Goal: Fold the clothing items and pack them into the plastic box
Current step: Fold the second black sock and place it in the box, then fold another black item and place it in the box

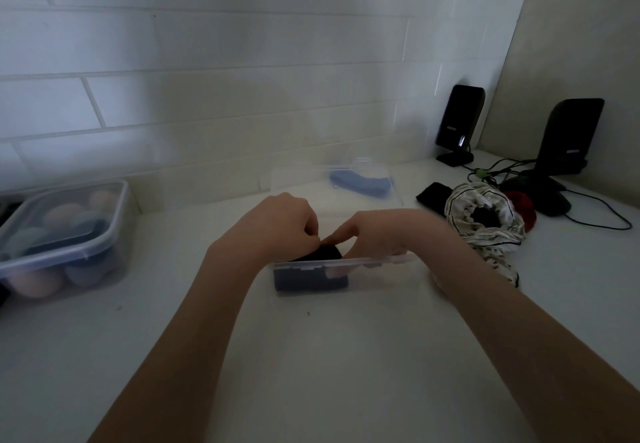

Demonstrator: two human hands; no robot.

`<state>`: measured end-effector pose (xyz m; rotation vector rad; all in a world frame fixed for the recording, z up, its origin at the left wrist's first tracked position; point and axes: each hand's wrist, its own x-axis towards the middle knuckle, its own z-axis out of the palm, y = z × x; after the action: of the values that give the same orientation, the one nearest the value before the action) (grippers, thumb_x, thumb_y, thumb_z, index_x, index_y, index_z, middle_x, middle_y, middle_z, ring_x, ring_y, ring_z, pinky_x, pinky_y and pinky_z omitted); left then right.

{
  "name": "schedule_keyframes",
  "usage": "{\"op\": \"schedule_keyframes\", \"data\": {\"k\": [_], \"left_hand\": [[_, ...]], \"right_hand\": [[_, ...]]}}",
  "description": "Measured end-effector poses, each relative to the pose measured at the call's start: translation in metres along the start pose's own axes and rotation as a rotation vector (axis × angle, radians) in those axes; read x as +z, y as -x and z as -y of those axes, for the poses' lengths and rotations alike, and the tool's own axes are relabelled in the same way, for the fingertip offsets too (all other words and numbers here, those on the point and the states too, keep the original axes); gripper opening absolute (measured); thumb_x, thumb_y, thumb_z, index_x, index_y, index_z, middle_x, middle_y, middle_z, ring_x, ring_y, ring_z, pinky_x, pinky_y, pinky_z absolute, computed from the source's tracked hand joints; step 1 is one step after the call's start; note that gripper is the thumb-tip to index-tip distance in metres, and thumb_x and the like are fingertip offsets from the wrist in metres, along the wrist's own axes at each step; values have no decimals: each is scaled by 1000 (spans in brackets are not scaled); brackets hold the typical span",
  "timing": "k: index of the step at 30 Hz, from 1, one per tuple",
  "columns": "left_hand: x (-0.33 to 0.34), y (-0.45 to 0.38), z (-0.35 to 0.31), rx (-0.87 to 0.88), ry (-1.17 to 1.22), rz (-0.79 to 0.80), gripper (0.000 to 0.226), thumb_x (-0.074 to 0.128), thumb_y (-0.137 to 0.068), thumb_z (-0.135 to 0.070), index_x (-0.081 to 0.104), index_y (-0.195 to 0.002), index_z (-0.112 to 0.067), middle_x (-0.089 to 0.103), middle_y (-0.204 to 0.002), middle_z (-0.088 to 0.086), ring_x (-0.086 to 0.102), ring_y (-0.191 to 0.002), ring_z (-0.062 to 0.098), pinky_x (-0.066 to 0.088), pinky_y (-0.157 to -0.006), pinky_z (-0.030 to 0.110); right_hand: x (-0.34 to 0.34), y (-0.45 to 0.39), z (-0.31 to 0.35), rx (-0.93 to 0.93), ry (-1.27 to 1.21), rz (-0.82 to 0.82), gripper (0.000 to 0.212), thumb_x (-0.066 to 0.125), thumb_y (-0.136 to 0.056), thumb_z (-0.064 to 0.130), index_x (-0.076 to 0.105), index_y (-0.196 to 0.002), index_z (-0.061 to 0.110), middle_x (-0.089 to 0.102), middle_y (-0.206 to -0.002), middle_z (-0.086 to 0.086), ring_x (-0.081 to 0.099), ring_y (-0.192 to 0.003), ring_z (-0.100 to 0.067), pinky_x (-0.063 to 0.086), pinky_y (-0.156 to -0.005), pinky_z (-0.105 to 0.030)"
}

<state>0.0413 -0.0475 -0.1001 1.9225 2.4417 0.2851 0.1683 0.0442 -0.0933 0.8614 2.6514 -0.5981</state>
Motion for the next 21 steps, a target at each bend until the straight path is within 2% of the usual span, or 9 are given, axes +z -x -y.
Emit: {"op": "schedule_keyframes", "data": {"k": [4,8,9,11,14,16,18,19,21], "left_hand": [[1,0,-1,2,8,1,18,56,-81,-29,71,-78,-20,66,-74,-1,58,-67,15,40,-60,23],[2,0,-1,-6,32,-10,23,58,-80,-34,71,-77,-16,68,-73,2,59,-65,16,42,-58,24],[2,0,-1,-9,40,-17,23,59,-80,-35,71,-75,-16,67,-71,2,58,-63,16,41,-57,23],[3,-1,-1,-13,55,-41,19,58,-81,-29,69,-73,-16,66,-70,2,56,-62,16,39,-55,23],[3,-2,1,-15,96,-103,21,55,-82,-21,60,-64,-13,58,-64,3,52,-57,15,36,-53,22],[2,-2,2,-7,100,-174,25,53,-82,-21,60,-63,-5,57,-62,9,47,-54,17,34,-50,23],[0,-1,2,10,100,-249,25,52,-81,-21,62,-65,-3,60,-65,12,49,-56,20,34,-50,24],[-1,-1,2,22,105,-277,25,52,-80,-21,62,-65,-4,60,-64,11,51,-57,21,35,-51,25],[-2,0,2,40,112,-310,25,51,-80,-21,61,-64,-4,59,-63,10,50,-57,21,36,-53,26]], "right_hand": [[2,-6,-2,-25,-25,-31,57,71,-67,60,55,-121,50,63,-67,3,55,-63,-10,43,-66,-24],[3,-9,-5,-74,-68,-39,49,72,-71,53,59,-117,44,66,-59,4,59,-67,-12,48,-79,-31],[1,-8,-7,-89,-78,-42,43,71,-73,51,61,-114,43,67,-60,3,56,-65,-15,48,-76,-33],[-10,-1,-11,-103,-154,-109,30,68,-77,49,66,-105,39,64,-57,2,49,-57,-15,42,-63,-28],[-33,10,-29,-97,-327,-464,19,64,-83,41,71,-84,23,61,-56,0,46,-46,-11,38,-46,-18],[-38,9,-50,-41,-307,-804,18,60,-88,31,68,-82,17,68,-73,-6,56,-60,-16,43,-54,-23],[-34,4,-71,88,-123,-1022,18,53,-91,25,65,-95,14,68,-96,-8,60,-81,-21,46,-72,-30],[-30,0,-82,164,-45,-1031,21,50,-91,25,63,-104,14,66,-107,-9,60,-93,-25,47,-80,-34],[-23,-8,-101,341,2,-890,32,48,-92,29,57,-121,17,60,-123,-11,55,-112,-30,44,-94,-40]]}}
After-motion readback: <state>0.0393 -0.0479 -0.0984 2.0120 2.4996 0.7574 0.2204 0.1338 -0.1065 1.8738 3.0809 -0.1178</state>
